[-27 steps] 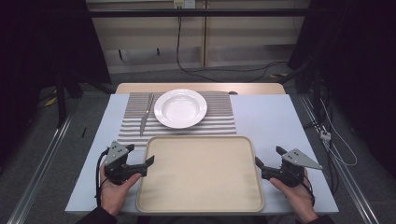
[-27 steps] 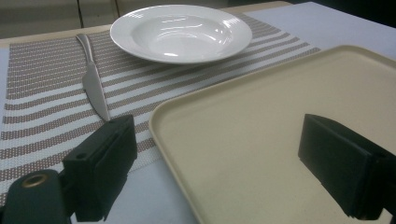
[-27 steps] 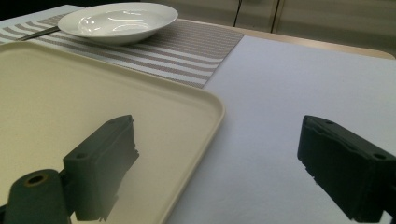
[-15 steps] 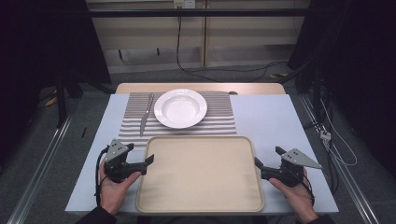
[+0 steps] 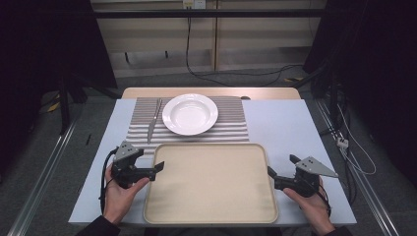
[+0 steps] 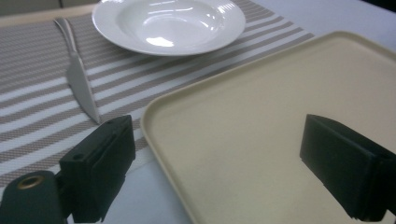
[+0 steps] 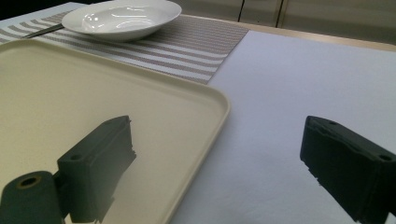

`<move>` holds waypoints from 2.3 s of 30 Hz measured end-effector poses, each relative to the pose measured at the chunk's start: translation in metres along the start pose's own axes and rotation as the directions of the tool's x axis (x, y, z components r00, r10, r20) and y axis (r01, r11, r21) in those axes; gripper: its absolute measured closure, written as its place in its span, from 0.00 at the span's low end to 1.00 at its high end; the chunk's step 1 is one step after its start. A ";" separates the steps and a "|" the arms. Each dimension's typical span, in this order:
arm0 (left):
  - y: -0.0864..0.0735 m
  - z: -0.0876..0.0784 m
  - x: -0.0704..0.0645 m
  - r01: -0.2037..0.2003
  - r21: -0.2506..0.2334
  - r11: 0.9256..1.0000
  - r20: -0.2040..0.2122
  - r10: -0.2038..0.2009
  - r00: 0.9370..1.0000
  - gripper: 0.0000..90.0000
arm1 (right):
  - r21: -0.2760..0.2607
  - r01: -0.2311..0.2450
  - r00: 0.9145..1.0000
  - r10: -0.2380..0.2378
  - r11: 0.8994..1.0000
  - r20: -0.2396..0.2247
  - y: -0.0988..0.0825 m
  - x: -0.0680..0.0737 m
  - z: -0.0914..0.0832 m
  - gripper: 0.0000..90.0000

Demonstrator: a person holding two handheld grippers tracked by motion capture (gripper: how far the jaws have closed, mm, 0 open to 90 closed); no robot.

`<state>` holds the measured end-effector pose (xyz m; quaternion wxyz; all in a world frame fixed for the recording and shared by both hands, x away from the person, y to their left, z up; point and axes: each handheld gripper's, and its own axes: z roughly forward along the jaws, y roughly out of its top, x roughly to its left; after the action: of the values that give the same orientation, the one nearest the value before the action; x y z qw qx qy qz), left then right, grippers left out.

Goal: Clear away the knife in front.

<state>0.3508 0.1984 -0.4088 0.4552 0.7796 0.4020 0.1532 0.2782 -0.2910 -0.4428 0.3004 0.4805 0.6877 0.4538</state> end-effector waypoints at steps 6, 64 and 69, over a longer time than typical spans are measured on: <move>0.010 0.002 0.006 -0.006 0.023 1.000 -0.024 0.006 1.000 0.16 | 0.004 0.012 1.000 -0.012 1.000 -0.002 0.000 0.000 0.001 0.11; 0.103 0.117 0.112 0.068 0.198 0.978 -0.219 -0.023 0.975 0.37 | 0.031 0.021 1.000 -0.020 0.999 -0.022 0.000 0.000 0.011 0.11; 0.107 0.128 0.120 0.091 0.208 0.974 -0.240 -0.039 0.970 0.44 | 0.032 0.022 1.000 -0.021 0.999 -0.021 0.000 0.000 0.010 0.11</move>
<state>0.5561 0.1868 -0.4037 0.3213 0.7874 0.4927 0.1843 0.2869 -0.2872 -0.4473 0.2904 0.4731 0.7030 0.4445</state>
